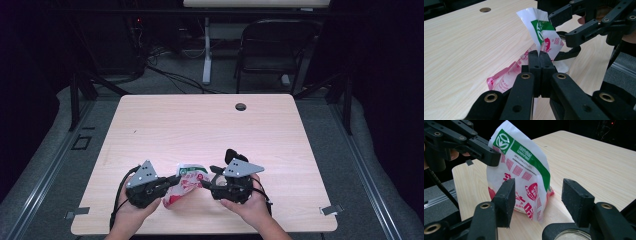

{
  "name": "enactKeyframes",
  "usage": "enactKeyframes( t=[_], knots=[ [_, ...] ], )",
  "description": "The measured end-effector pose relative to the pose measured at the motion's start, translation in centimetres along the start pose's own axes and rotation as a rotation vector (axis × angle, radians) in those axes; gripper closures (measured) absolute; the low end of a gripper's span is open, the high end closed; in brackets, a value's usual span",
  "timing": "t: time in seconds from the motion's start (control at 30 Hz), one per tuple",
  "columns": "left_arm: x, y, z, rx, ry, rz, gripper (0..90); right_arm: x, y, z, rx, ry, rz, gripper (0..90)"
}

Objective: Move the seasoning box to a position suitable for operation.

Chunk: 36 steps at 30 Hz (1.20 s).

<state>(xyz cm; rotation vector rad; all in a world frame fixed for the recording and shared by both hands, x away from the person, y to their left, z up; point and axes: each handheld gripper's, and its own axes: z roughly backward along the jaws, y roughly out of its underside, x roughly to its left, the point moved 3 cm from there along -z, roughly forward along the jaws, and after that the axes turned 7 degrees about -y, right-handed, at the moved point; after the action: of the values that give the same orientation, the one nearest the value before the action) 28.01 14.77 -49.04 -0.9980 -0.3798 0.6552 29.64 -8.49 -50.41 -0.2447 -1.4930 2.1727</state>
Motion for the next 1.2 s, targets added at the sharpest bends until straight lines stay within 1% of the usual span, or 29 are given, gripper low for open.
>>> enactKeyframes(
  t=[0.07, 0.17, 0.23, 0.33, 0.4, 0.43, 0.53, 0.57, 0.67, 0.87, 1.0, 1.07, 1.2],
  knots=[
    [0.0, 0.0, 0.0, 0.0, 0.004, 0.002, 90.0, 0.0, 0.0, 0.0, 0.006, 0.011, 0.013, 43.1],
    [-0.1, 0.0, -0.1, 0.002, 0.002, 0.0, 90.0, 0.1, 0.1, -0.4, 0.016, 0.02, 0.016, 42.8],
    [-0.1, -0.1, -0.1, 0.006, 0.004, -0.002, 90.0, 0.2, 0.2, -0.7, 0.028, 0.006, 0.015, 43.5],
    [-0.1, -0.1, -0.2, 0.006, 0.013, 0.003, 90.0, 0.2, 0.5, -1.4, 0.055, -0.008, 0.014, 50.0],
    [-0.1, -0.1, -0.3, 0.006, 0.014, 0.006, 90.0, 0.3, 0.6, -1.7, 0.07, -0.002, 0.025, 54.6],
    [-0.1, -0.1, -0.3, 0.006, 0.015, 0.007, 90.0, 0.3, 0.6, -1.8, 0.066, -0.007, 0.02, 56.5],
    [0.0, 0.0, -0.1, 0.004, 0.011, 0.009, 90.0, 0.0, 0.5, -2.0, 0.075, -0.011, 0.005, 63.9],
    [0.0, 0.0, -0.1, 0.005, 0.011, 0.011, 90.0, -0.2, 0.5, -2.1, 0.08, -0.019, -0.003, 67.2],
    [0.1, 0.0, 0.0, 0.009, 0.005, 0.009, 90.0, -0.3, 0.4, -2.3, 0.088, -0.029, -0.011, 73.4],
    [0.2, 0.0, 0.2, 0.011, -0.006, 0.014, 90.0, -0.2, -0.1, -2.6, 0.099, -0.038, 0.001, 88.2],
    [0.4, 0.0, 0.4, 0.01, -0.005, 0.015, 88.1, 0.0, -0.2, -2.6, 0.104, -0.054, -0.001, 89.9],
    [0.4, -0.1, 0.5, 0.008, -0.006, 0.015, 88.1, 0.1, -0.3, -2.7, 0.094, -0.042, -0.001, 90.0],
    [0.6, -0.2, 0.8, -0.001, -0.018, 0.011, 88.0, 0.6, -0.6, -2.6, 0.071, -0.026, 0.017, 90.0]
  ],
)
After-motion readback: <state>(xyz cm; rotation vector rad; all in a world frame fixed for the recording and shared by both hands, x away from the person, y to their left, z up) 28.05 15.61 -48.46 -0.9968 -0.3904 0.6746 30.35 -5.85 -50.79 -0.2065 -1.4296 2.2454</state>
